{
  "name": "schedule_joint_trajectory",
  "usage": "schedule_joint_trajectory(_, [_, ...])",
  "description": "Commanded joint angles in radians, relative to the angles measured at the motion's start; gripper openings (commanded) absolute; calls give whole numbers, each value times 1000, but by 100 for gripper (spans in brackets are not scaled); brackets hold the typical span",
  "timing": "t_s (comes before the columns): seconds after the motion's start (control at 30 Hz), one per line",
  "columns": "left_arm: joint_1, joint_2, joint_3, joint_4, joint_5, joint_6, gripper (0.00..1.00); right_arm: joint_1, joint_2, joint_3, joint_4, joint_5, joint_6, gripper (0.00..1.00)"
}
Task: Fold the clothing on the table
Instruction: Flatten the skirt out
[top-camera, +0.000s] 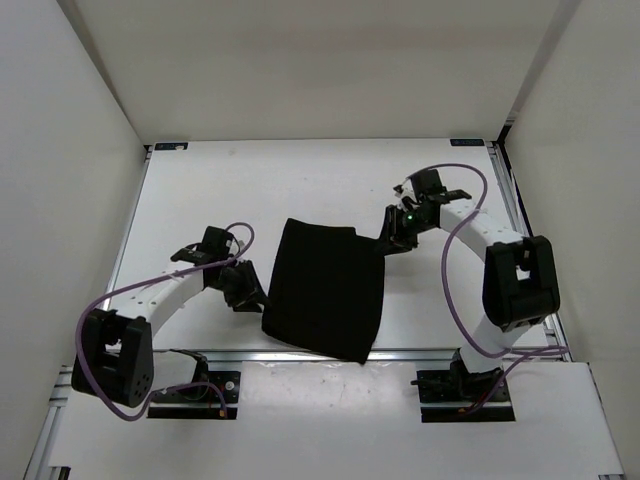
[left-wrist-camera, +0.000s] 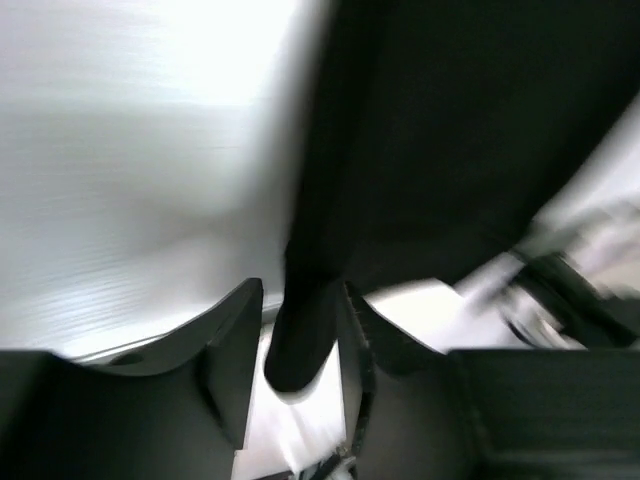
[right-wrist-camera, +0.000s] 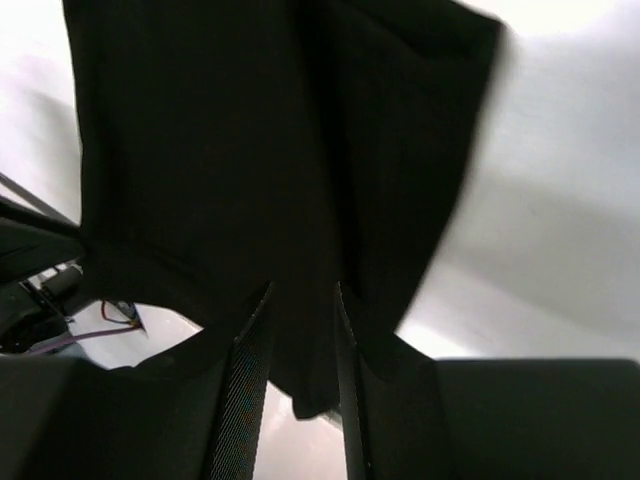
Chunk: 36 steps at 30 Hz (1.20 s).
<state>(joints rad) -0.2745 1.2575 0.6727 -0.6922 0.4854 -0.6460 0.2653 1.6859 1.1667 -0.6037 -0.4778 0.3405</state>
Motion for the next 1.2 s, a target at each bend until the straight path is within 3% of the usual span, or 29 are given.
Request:
schedule_joint_trajectory(0.0, [9,3,36,-150,-267,57,47,35,37,92,30,17,-18,36])
schedule_joint_trajectory(0.23, [-58,-21,255,-122,-373,2,53,37,190,309,-68,152,-95,36])
schedule_joint_trajectory(0.3, [-65,-30,283,-48,-315,0,53,37,239,367,-86,211,-115,36])
schedule_joint_trajectory(0.37, [-45,-41,252,113,-134,-50,49,29,311,435,-103,222,-133,36])
schedule_joint_trajectory(0.47, [-86,14,211,152,-147,-78,21,9,397,519,-123,212,-135,36])
schedule_joint_trajectory(0.5, [-115,35,194,146,-180,-80,3,9,420,556,-131,203,-135,35])
schedule_joint_trajectory(0.53, [-118,64,162,154,-211,-78,0,-1,438,586,-139,190,-138,35])
schedule_joint_trajectory(0.63, [-118,132,73,184,-183,-80,0,5,486,643,-180,186,-136,33])
schedule_joint_trajectory(0.9, [-203,246,105,77,-372,-6,0,23,500,663,-251,185,-147,22])
schedule_joint_trajectory(1.17, [-275,348,91,46,-467,17,0,40,423,545,-263,173,-176,25])
